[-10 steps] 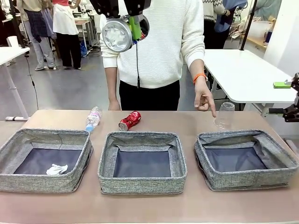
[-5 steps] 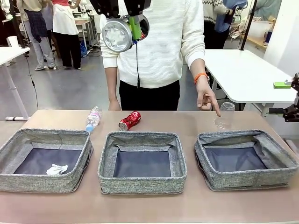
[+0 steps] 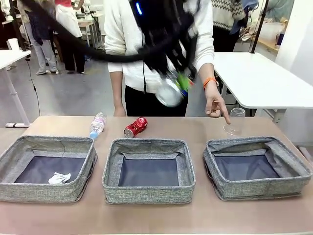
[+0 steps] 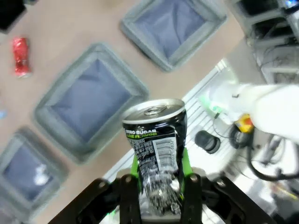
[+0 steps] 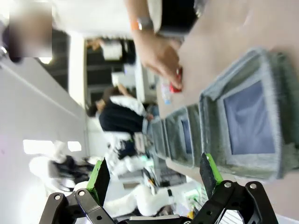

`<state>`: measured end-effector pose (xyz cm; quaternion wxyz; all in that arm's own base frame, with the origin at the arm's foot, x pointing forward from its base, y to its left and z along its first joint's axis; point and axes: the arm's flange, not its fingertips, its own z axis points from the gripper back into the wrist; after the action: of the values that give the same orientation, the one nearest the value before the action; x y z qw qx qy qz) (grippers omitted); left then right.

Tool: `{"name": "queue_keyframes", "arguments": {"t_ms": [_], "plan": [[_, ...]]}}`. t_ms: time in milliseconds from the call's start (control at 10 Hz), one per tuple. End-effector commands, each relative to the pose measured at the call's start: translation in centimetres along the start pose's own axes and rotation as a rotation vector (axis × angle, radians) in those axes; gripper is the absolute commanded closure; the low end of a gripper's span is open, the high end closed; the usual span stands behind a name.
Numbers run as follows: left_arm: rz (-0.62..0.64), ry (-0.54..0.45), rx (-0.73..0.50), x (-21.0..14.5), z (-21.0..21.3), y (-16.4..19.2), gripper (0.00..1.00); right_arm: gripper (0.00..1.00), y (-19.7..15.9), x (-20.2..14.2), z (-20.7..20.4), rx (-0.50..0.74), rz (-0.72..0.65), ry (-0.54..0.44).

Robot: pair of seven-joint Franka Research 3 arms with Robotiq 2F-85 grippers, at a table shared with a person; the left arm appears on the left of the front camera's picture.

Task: Sort the waste into the appropriate baskets.
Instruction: Place the picked waste into the Fabric basket indicated by the person.

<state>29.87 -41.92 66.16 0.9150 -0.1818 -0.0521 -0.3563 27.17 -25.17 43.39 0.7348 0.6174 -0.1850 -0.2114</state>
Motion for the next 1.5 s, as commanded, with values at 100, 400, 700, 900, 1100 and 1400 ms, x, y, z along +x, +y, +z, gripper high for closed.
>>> {"name": "queue_keyframes", "arguments": {"t_ms": [100, 400, 700, 900, 1100, 1400], "plan": [[-0.259, 0.081, -0.09, 3.3, -9.4, -3.8, 0.65, 0.0, -2.0, -0.4, 7.3, 0.189, 0.086, -0.117], [-0.381, 0.031, 0.018, 7.8, -17.1, -8.6, 0.65, 0.0, -1.1, -1.0, 7.3, 0.111, 0.016, -0.118], [-0.427, -0.062, 0.086, 13.4, -20.4, -9.6, 0.65, 0.0, -1.1, -1.0, 7.3, 0.111, 0.016, -0.118], [-0.385, -0.076, 0.169, 15.7, -21.7, -7.8, 0.65, 0.0, -1.1, -1.0, 7.3, 0.111, 0.016, -0.118], [-0.328, -0.098, 0.162, 16.3, -21.5, -6.4, 0.65, 0.0, -1.1, -1.0, 7.3, 0.111, 0.016, -0.118], [-0.338, -0.083, 0.168, 16.2, -21.2, -6.1, 0.07, 0.0, -1.1, -1.0, 7.3, 0.111, 0.016, -0.118]]}}
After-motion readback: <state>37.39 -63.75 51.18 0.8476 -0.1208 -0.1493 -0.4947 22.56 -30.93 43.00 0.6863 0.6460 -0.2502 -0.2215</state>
